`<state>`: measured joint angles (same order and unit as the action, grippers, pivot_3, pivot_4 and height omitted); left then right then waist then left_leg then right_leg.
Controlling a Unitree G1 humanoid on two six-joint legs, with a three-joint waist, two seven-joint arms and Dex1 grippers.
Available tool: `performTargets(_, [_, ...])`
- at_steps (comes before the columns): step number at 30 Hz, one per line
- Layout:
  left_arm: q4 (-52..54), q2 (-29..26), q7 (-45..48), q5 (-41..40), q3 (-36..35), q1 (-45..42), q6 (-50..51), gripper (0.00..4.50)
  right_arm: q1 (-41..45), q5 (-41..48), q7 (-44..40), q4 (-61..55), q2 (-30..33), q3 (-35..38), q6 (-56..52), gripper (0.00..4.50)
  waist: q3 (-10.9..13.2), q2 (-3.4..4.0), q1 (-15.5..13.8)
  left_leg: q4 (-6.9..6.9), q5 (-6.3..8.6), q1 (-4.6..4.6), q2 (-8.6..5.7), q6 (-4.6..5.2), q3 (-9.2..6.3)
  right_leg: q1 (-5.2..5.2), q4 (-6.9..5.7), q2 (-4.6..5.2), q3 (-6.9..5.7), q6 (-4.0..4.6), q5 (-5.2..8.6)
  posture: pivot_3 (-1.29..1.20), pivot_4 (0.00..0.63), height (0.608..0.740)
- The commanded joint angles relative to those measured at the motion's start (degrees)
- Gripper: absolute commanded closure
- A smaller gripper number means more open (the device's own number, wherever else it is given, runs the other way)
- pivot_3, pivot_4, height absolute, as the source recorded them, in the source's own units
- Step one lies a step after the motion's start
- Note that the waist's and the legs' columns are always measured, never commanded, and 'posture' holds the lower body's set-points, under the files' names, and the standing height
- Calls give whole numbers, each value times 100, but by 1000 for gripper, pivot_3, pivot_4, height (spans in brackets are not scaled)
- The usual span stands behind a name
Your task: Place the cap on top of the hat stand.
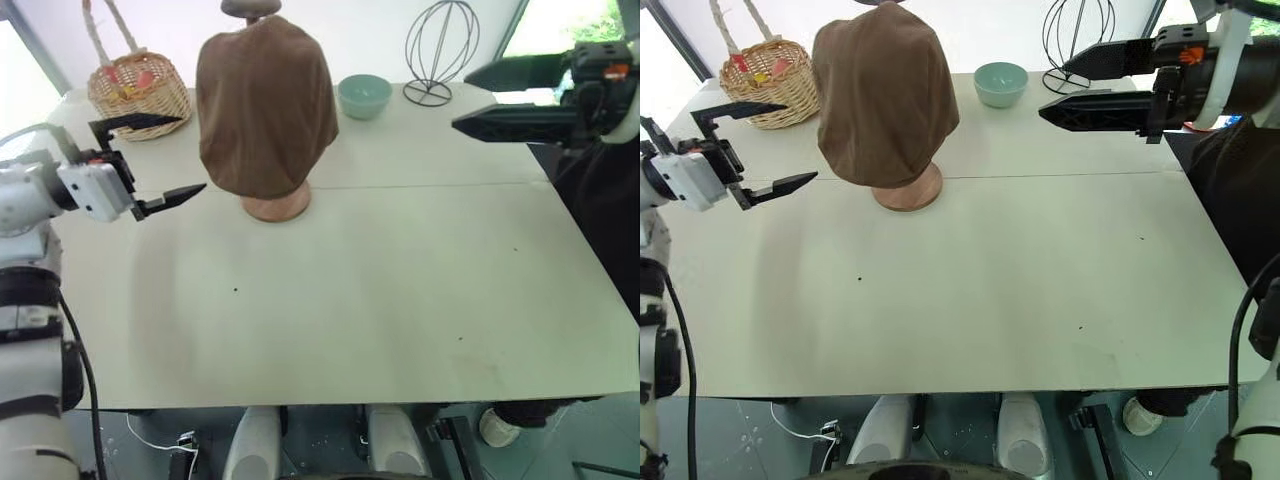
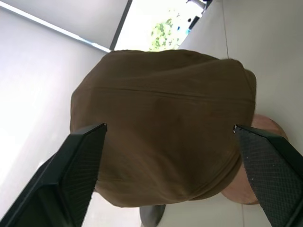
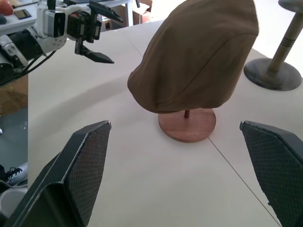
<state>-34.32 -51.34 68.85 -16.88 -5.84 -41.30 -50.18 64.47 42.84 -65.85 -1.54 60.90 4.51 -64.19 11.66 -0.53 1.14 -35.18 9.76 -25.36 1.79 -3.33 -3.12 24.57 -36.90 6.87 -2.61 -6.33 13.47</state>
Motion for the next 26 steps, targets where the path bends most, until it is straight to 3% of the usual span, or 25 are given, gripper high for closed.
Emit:
performTargets(1, [1318,-417,-464,-163,-363,686,1247,77,5,-56,-82,42,27,46,177,0,0,0,8,1,0,0,1,0,0,0,0,0,1,1,0,0,150,728])
performTargets(4, [2547,-850,-778,-464,-698,1502,2903,77,-42,-134,-215,167,41,-11,316,0,1,2,11,3,0,-1,4,-1,2,5,-1,-3,3,2,1,0,150,728])
performTargets(8, [3444,-1388,-1073,-1191,-1039,1892,5461,77,32,-309,-347,441,-14,-145,520,0,3,3,-25,3,1,-2,5,-2,1,8,0,-3,3,22,11,0,150,728])
performTargets(12, [3489,-2156,-874,-2922,-1464,1613,8790,77,74,-407,-426,577,-94,-224,628,0,4,5,-7,2,2,-3,4,-3,6,8,12,-3,6,24,15,0,150,728])
performTargets(15, [2680,-2353,-900,-3715,-1881,768,10013,77,75,-401,-496,587,-114,-232,643,0,10,4,-2,6,1,-6,4,-2,5,12,8,-3,5,19,16,0,150,728])
performTargets(18, [1991,-2805,-229,-3818,-1892,413,10628,77,119,-444,-548,677,-131,-246,690,0,10,4,33,6,1,-8,5,-1,4,17,3,-8,5,8,14,0,150,728])
performTargets(22, [1625,-3251,745,-3244,-1724,633,10067,77,176,-538,-581,837,-180,-262,802,0,11,7,119,14,2,-4,5,-1,12,21,3,-7,9,17,15,0,150,728])
performTargets(26, [1380,-3321,962,-2971,-1543,434,9968,77,197,-584,-556,885,-258,-232,861,0,11,7,128,12,2,-5,6,-2,13,25,0,-7,9,14,19,0,150,728])
